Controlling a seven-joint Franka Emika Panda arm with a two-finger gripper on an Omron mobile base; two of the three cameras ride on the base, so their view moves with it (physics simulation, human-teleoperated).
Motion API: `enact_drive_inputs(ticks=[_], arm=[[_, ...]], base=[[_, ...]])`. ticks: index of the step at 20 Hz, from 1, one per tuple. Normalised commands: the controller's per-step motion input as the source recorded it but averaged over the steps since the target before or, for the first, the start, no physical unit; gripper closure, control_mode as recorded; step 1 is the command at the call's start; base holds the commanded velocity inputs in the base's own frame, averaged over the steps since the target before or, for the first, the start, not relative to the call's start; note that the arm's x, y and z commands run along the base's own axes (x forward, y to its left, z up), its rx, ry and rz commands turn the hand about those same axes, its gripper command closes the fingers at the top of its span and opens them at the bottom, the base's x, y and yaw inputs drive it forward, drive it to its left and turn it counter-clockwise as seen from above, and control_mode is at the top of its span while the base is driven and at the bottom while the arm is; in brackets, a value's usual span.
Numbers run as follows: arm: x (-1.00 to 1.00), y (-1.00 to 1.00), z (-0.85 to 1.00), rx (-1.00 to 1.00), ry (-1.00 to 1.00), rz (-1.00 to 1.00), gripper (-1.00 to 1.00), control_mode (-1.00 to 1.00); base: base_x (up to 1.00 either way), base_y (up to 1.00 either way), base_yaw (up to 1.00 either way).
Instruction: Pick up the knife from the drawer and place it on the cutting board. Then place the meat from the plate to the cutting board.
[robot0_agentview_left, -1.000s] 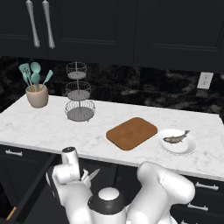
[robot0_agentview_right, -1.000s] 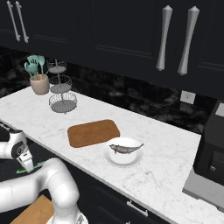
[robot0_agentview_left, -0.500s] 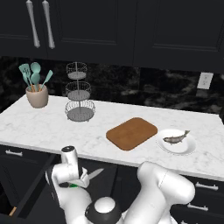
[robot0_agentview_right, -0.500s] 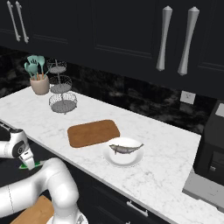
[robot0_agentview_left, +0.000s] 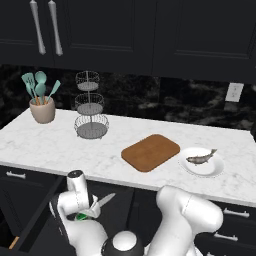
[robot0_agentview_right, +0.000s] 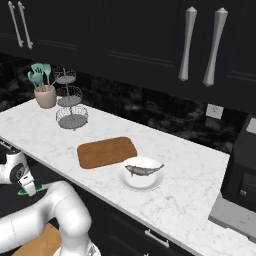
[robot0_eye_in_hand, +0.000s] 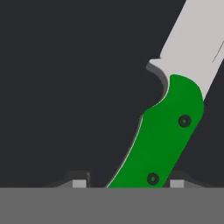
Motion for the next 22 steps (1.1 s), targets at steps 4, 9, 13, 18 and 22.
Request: enact_drive_inputs(ticks=[4,9,13,18,22], arm=[[-0.97,0.14,0.6,0.0,-0.09,0.0,1.0,-1.0],[-0.69,0.07,1.0,0.0,-0.02,0.0,1.0,-1.0],[-0.54,0.0,1.0,0.0,0.0,0.0,1.0,-1.0],[-0.12,-0.04,1.0,0.0,0.0,0.0,1.0,-1.0],[0.19,-0.36,0.96,0.0,0.0,0.0,1.0,-1.0]], base=[[0.0,0.0,0.0],[0.0,0.0,0.0],[0.0,0.0,0.0],[0.0,0.0,0.0],[0.0,0.0,0.0]])
